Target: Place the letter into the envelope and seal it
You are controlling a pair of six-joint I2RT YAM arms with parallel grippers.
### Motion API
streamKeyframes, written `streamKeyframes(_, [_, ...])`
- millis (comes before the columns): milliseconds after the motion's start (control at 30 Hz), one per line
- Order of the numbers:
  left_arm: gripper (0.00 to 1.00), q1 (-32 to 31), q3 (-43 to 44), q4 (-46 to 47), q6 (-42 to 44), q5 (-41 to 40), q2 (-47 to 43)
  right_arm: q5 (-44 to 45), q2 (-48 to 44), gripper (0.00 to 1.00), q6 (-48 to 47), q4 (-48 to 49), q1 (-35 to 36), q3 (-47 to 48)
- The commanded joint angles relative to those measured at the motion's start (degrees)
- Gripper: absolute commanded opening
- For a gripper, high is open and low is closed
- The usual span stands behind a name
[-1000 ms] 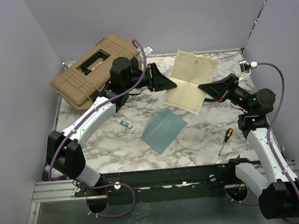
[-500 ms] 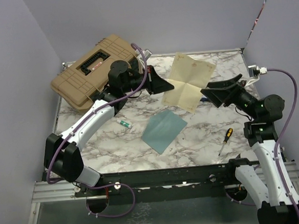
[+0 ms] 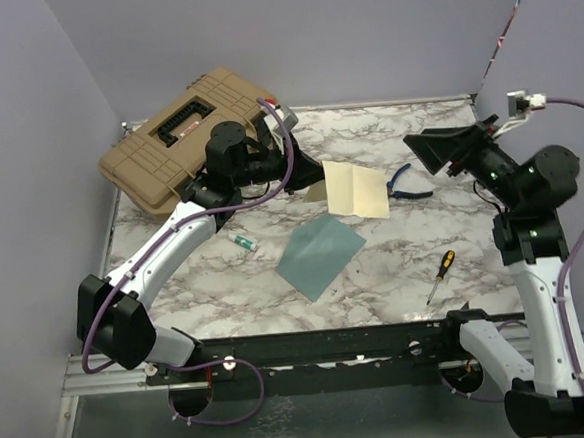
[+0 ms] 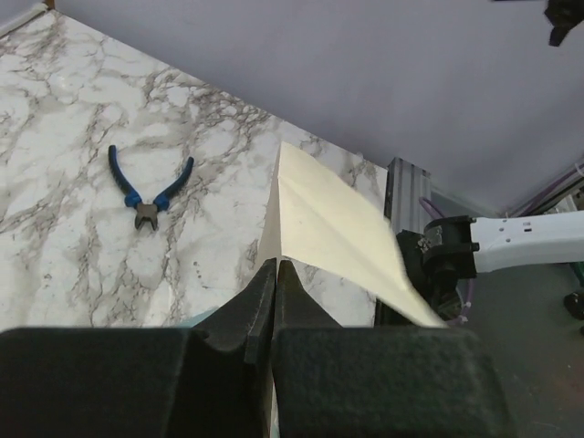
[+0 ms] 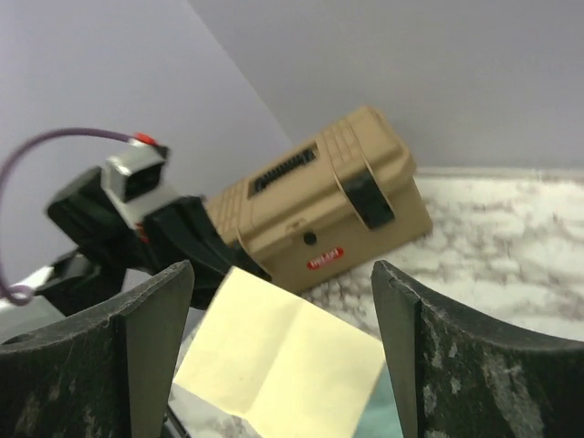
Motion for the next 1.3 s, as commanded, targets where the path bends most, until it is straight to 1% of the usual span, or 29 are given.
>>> streamKeyframes(0, [0.0, -0.09, 0.6, -0.77, 2.11, -2.38, -1.41, -7.46, 4.91, 0.84, -3.6, -7.53, -0.13, -2.58])
streamKeyframes(133, [0.0, -0.09, 1.17, -0.8, 0.68, 2.16, -1.24, -13.04, 4.4, 0.88, -5.34, -3.37, -0.13, -8.66])
streamKeyframes(233, [0.0, -0.09, 0.69, -0.77, 1.0, 6.63, -1.77, -15.65, 4.43, 0.87, -7.33, -3.23, -0.13, -11.42])
streamKeyframes(400, [0.0, -0.17, 1.07, -0.75, -0.48, 16.67, -1.64, -26.07, 3.53, 0.87, -9.12, 5.52, -0.04, -16.13])
streamKeyframes(500, [0.0, -0.1, 0.03, -0.67, 0.52, 21.21, -2.43, -31.06, 4.16, 0.84, -10.43, 6.85, 0.3, -15.84])
streamKeyframes(533, [0.0, -0.09, -0.51, -0.64, 1.24, 21.35, -2.98, -32.82, 4.46, 0.83, -11.2, 6.49, 0.83, -15.31])
streamKeyframes(600, [0.0, -0.16, -0.77, -0.68, 1.63, 21.6, -3.49, -34.62, 4.71, 0.8, -15.54, 2.3, 3.43, -13.33])
streamKeyframes(700, [0.0, -0.18, -0.2, -0.75, 1.31, 21.68, -3.16, -34.68, 5.29, 0.77, -22.35, -5.39, 7.38, -10.66])
streamKeyframes(800, [0.0, -0.16, 0.45, -0.71, 0.95, 21.73, -2.54, -34.27, 6.62, 0.73, -25.43, -9.91, 9.6, -8.9])
streamKeyframes(833, [0.0, -0.18, 0.49, -0.74, 1.01, 21.85, -2.54, -33.3, 6.92, 0.7, -25.79, -10.79, 9.89, -8.58])
streamKeyframes(933, [0.0, -0.12, 0.05, -0.79, 1.47, 21.57, -2.92, -30.81, 7.89, 0.53, -25.9, -12.07, 10.02, -8.03])
streamKeyframes(967, [0.0, -0.1, -0.17, -0.76, 1.55, 21.37, -3.11, -30.6, 8.22, 0.44, -25.83, -12.1, 10.13, -7.78])
streamKeyframes(1033, [0.0, -0.07, -0.37, -0.84, 1.54, 21.23, -3.27, -30.46, 8.93, 0.32, -25.72, -12.21, 10.39, -7.27])
streamKeyframes(1167, [0.0, -0.09, -0.56, -1.18, 1.48, 20.03, -3.62, -30.2, 9.74, 0.15, -26.23, -13.07, 10.98, -6.36])
streamKeyframes(1200, [0.01, -0.09, -0.56, -1.26, 1.49, 19.77, -3.69, -30.01, 9.87, 0.07, -26.28, -13.01, 11.07, -6.3])
streamKeyframes(1233, [0.15, 0.02, -0.37, -1.76, 1.75, 19.41, -3.77, -29.35, 9.91, 0.02, -26.17, -12.99, 11.12, -6.06])
streamKeyframes(1267, [0.28, 0.31, -0.03, -4.4, 2.88, 18.78, -3.93, -27.68, 9.77, 0.01, -25.98, -12.94, 11.12, -5.84])
